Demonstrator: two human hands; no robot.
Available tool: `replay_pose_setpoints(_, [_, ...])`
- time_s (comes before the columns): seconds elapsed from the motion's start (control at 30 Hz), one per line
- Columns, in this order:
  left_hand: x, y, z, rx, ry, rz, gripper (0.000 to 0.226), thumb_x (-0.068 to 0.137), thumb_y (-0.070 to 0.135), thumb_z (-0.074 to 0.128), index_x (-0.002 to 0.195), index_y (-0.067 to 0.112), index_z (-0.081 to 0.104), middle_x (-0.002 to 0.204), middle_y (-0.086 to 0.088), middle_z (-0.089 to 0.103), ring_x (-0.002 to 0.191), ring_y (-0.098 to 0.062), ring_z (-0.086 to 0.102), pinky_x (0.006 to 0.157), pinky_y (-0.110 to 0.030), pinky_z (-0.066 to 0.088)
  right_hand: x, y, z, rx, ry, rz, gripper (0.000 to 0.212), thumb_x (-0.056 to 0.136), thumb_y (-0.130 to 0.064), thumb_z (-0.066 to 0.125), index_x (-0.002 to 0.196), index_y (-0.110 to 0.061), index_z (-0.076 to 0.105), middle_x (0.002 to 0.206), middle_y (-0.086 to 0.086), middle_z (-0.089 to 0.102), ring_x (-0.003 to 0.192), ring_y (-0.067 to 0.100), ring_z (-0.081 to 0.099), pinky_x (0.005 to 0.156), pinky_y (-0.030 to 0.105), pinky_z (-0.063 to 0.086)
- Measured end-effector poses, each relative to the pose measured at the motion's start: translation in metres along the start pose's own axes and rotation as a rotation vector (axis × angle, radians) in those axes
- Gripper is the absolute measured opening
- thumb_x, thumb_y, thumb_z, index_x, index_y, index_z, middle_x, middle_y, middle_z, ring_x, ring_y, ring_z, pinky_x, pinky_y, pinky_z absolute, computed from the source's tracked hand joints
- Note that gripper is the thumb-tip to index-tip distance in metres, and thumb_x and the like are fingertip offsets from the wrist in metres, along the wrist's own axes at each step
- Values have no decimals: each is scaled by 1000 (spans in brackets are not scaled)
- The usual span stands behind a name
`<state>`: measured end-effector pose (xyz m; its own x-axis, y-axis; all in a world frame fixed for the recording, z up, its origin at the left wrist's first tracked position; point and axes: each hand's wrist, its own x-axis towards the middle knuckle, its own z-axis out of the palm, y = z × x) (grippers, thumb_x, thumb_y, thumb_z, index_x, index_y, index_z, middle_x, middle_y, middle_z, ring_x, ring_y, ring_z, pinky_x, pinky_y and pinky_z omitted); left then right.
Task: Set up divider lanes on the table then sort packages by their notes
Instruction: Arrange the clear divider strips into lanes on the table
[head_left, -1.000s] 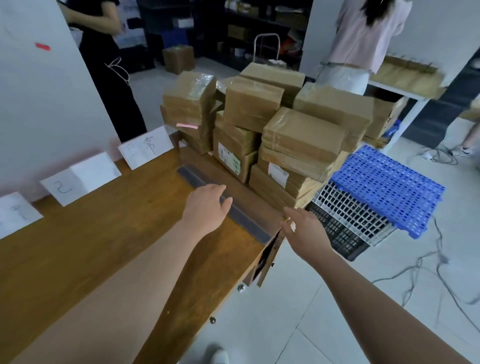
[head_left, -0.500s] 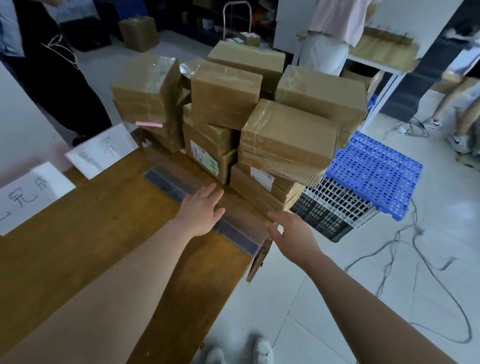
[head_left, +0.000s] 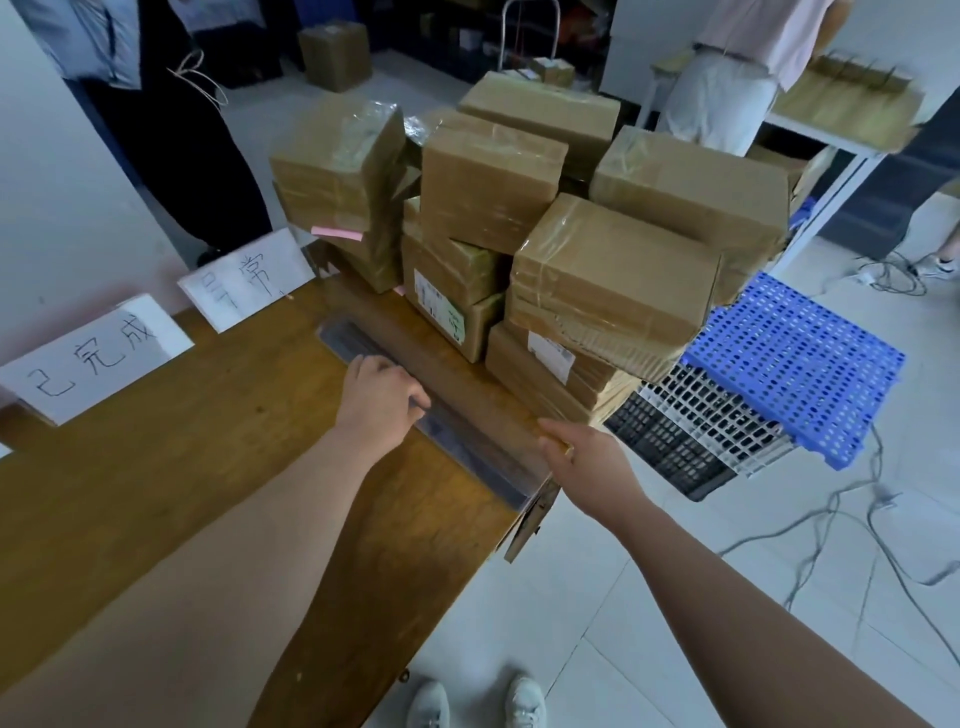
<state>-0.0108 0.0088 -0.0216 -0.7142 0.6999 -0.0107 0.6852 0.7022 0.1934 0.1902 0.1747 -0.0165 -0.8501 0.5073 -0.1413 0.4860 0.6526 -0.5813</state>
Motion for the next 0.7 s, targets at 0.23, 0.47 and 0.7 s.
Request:
replay_pose_setpoints(0.23, [-1,2,-22,-34,-129,3,18,94,24,63,107,23,74,111,3,72,105,-15,64,108,-34,40,9,-5,-4,45,-6,17,38,100,-28,47,135,-20,55,137,-3,57,124,17,54,104,31,43])
replay_pose_setpoints(0.47, [-17,-12,-47,35,-184,-55,15,93,22,64,105,23,73,109,3,70,98,-13,63,92,-31,51,20,-8,-4,64,7,-6,35,99,-23,47,130,-17,61,131,-2,62,120,17,57,96,24,40])
replay_pose_setpoints(0.7, [-32,-37,-51,70,-202,-221,11,91,21,66,101,22,72,103,1,69,91,-14,63,82,-30,52,24,-11,7,28,-21,-15,35,98,-25,48,130,-17,61,132,0,61,120,18,57,101,30,43])
